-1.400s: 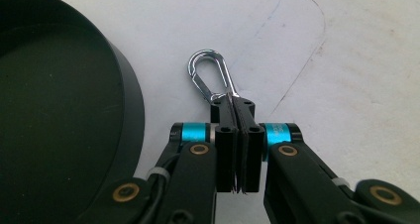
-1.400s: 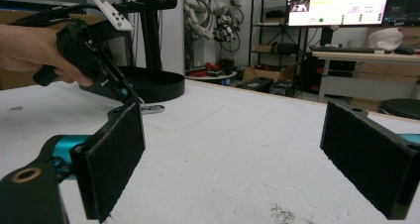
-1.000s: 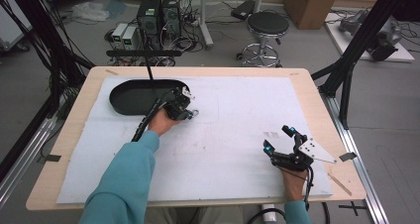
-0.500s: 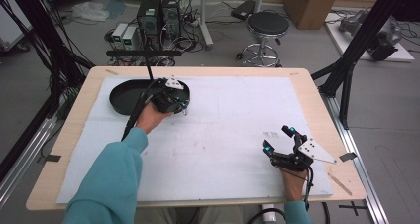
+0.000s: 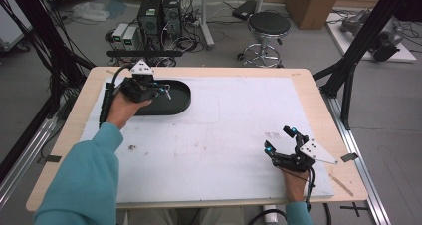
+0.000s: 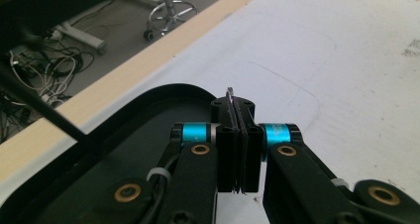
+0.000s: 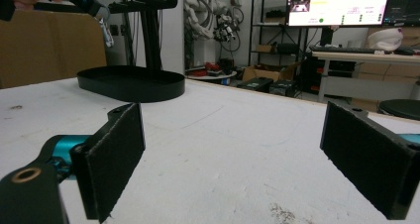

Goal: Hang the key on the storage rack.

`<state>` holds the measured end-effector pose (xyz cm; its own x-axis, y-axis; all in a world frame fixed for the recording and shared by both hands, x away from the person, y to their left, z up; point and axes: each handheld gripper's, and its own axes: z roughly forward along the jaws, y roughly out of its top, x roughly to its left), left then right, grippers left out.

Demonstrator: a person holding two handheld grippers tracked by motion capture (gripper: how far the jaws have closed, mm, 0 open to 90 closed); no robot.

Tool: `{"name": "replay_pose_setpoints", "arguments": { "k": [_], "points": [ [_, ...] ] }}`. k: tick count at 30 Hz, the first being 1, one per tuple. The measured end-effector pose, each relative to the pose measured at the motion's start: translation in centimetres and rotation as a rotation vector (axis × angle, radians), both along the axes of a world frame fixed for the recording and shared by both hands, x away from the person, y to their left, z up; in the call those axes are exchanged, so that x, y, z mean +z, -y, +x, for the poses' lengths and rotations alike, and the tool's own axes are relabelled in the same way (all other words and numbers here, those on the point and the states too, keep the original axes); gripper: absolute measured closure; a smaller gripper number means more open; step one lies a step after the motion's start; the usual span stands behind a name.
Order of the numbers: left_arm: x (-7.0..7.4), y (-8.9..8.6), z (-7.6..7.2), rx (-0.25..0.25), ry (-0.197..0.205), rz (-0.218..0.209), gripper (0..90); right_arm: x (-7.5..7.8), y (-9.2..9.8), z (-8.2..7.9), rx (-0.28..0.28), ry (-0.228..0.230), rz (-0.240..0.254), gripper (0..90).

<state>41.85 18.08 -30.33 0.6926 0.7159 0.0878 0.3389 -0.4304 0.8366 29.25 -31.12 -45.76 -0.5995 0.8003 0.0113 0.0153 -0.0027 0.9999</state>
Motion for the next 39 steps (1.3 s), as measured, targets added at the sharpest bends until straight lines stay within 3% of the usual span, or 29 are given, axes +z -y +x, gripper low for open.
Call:
{"name": "replay_pose_setpoints", "arguments": {
  "k": [10,19,39],
  "points": [
    [1.7,-2.3,0.2,0.042,0.021,-0.011,88.3,0.0,0.0,0.0,0.0,0.0,0.002,9.5],
    [3.2,-3.1,1.9,0.057,0.022,0.008,88.3,0.0,0.0,0.0,0.0,0.002,0.001,9.5],
    [6.0,-2.9,6.5,0.006,-0.029,0.075,88.3,0.0,0.0,0.0,-0.001,-0.001,0.001,9.5]
  ]
}}
